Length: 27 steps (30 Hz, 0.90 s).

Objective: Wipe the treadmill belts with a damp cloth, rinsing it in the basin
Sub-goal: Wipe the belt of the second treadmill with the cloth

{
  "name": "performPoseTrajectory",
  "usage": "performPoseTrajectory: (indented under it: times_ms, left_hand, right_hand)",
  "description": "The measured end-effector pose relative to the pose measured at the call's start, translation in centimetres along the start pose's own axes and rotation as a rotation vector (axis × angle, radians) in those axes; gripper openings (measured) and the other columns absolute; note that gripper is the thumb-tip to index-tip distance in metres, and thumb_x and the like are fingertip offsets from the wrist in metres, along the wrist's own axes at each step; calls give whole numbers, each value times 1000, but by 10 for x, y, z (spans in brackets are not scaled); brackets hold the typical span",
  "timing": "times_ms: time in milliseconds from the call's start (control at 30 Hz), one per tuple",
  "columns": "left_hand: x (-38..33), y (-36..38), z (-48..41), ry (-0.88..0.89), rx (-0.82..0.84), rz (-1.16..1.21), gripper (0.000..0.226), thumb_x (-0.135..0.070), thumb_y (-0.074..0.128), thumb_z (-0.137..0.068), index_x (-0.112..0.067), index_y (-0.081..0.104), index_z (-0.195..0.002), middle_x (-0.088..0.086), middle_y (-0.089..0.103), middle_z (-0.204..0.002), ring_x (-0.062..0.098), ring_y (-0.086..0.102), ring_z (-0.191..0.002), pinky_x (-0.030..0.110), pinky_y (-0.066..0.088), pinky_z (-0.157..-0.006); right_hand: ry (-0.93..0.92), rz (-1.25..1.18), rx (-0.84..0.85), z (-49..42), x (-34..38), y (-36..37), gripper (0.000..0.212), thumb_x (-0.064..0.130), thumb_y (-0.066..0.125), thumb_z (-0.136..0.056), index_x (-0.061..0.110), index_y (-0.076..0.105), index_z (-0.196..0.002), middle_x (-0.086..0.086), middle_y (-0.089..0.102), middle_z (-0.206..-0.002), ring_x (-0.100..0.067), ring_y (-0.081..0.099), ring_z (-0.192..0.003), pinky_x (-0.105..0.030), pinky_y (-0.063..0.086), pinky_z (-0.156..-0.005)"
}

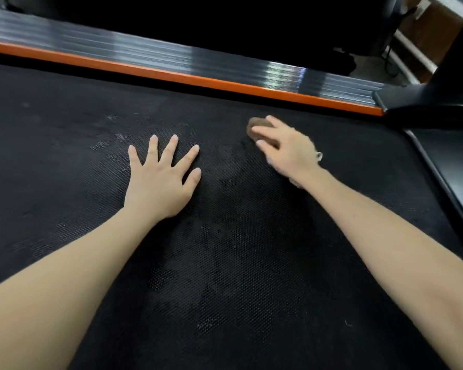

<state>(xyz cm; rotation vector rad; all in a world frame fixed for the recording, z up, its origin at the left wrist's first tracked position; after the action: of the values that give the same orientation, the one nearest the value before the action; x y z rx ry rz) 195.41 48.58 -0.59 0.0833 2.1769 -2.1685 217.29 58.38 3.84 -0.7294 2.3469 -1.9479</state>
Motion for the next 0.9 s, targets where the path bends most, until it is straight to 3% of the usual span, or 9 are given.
performPoseTrajectory:
  times_ms: [133, 267, 400, 500, 567, 733, 833, 900]
  left_hand:
    - [1, 2, -1, -5, -25, -3, 58, -60, 5, -92, -45, 3, -148, 1, 1, -161, 31, -5, -146, 59, -3, -114]
    - [-1, 2, -2, -5, -37, -13, 61, -62, -1, -90, -44, 5, -149, 2, 3, -160, 32, -4, -146, 60, -2, -113]
    - [1, 3, -2, -7, -41, -15, 71, -64, -7, -81, -45, 5, -148, 2, 4, -160, 32, -3, -146, 60, -2, -113]
    - [2, 2, -2, 1, -31, -4, 73, -65, -9, -79, -46, 5, -148, 1, 4, -160, 30, -3, -146, 60, -1, -114]
    - [2, 2, -2, 5, -27, 4, 73, -66, -10, -78, -46, 5, -148, 0, 4, -161, 30, -4, -147, 59, -2, -114]
    - [1, 2, -1, -6, -28, 3, 61, -63, 1, -90, -46, 4, -148, 0, 2, -161, 30, -6, -146, 59, -3, -114]
    - [-1, 0, 0, -6, -16, 7, 59, -61, 8, -91, -45, 4, -148, 1, 1, -161, 30, -6, -146, 59, -4, -114]
    - [-1, 0, -1, -2, -13, 16, 58, -60, 10, -92, -45, 5, -148, 2, 1, -161, 31, -6, -146, 60, -4, -113]
  right_hand:
    - [395, 54, -131, -28, -92, -22, 34, 39, 47, -94, 38, 56, -127, 4, 39, -148, -29, 43, -129, -41, 33, -107]
    - [580, 65, -198, -42, -80, -22, 29, 31, 47, -95, 32, 63, -120, 1, 62, -124, -25, 56, -113, -33, 42, -91]
    - [243, -66, -118, -65, 46, 26, 26, 29, 50, -94, 32, 67, -114, 4, 66, -118, -19, 59, -111, -29, 43, -90]
    - [37, -115, -65, -66, 87, 37, 28, 29, 50, -95, 32, 65, -118, 4, 58, -132, -18, 53, -120, -30, 38, -97]
    - [59, -51, -59, -65, 51, 25, 29, 30, 50, -94, 34, 63, -121, 4, 50, -140, -21, 50, -124, -30, 36, -100]
    - [360, 9, -135, -50, -63, -10, 31, 27, 49, -96, 31, 60, -125, 0, 40, -148, -26, 42, -131, -35, 31, -108]
    - [320, -72, -127, -40, -30, -5, 28, 28, 51, -95, 33, 63, -121, 1, 46, -144, -23, 45, -129, -31, 32, -105]
    - [165, -143, -85, -17, 16, 6, 27, 27, 56, -93, 32, 66, -117, 0, 52, -139, -20, 48, -128, -31, 33, -106]
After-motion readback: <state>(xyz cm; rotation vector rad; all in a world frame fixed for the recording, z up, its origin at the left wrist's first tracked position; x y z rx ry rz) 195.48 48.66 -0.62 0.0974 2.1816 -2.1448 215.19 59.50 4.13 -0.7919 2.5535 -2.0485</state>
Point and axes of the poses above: each hand's wrist, its own z-axis away from the middle knuckle, its own y-axis out of the palm, x = y × z, the point moved 9 cm from there along -z, towards the middle knuckle
